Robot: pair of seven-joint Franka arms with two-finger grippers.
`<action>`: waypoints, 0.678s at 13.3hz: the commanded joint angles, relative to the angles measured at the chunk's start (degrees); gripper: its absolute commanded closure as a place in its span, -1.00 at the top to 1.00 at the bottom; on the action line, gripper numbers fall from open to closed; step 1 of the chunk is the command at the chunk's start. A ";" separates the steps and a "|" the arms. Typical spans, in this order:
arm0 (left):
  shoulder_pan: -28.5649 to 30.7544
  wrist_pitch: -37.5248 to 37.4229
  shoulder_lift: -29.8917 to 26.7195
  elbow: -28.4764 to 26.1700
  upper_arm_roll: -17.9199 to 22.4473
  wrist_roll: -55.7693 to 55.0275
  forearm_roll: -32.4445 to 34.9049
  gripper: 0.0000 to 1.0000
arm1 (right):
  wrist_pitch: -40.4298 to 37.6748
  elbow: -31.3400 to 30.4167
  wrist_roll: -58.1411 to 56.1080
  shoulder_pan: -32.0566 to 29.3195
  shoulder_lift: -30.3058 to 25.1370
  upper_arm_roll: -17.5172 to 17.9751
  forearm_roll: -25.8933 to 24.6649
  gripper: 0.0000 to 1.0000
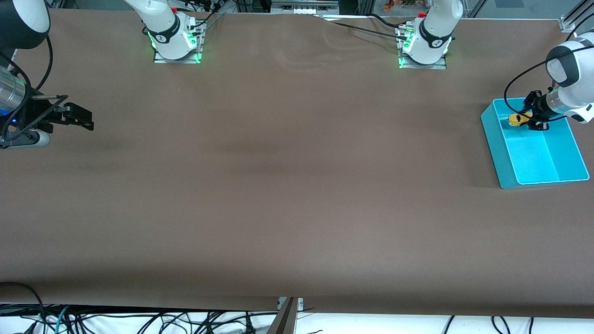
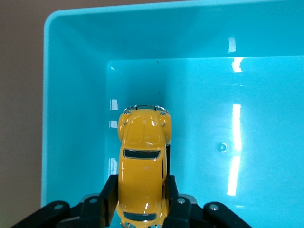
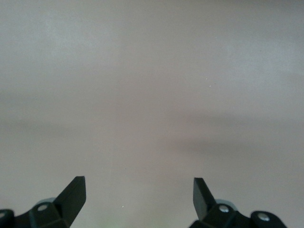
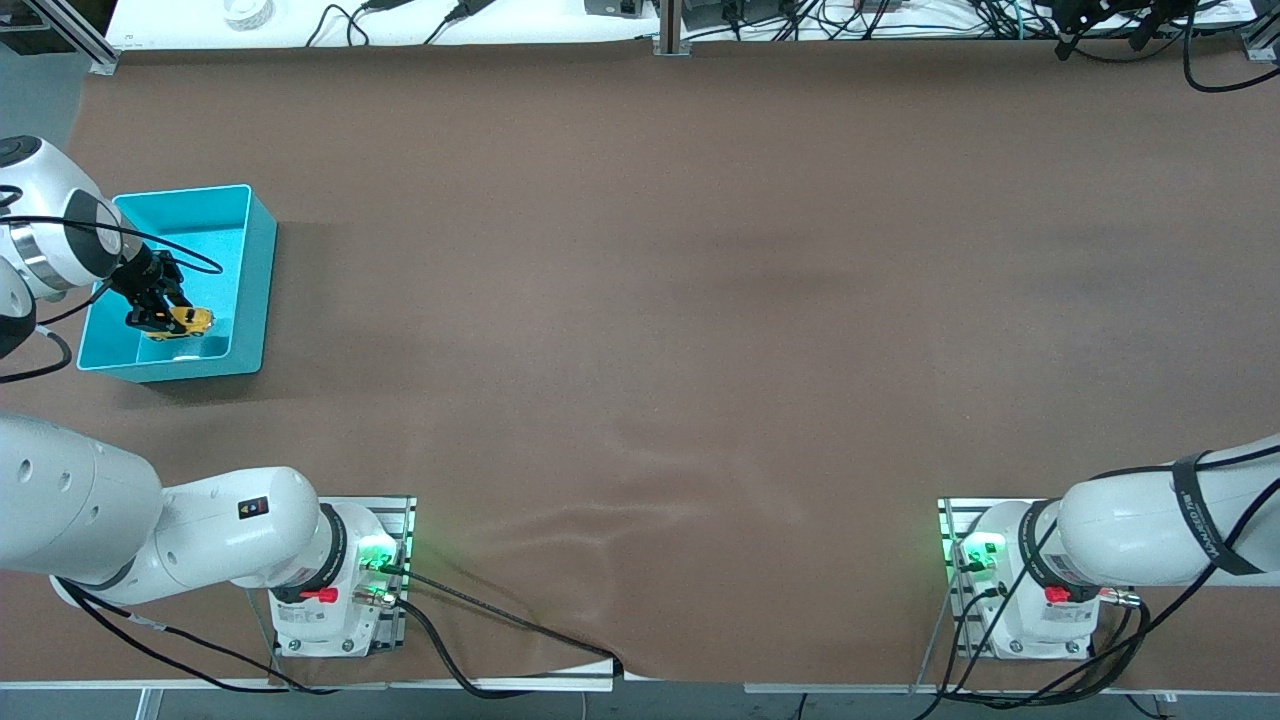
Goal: Wind and store yellow beetle car
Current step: 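Lift the car with the left gripper and carry it into the box, then open the left gripper to drop the car in the box, then rise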
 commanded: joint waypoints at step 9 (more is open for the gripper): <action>-2.29 5.92 2.28 0.55 0.60 -1.05 1.51 1.00 | 0.12 0.50 0.60 -0.26 0.03 0.31 -0.61 1.00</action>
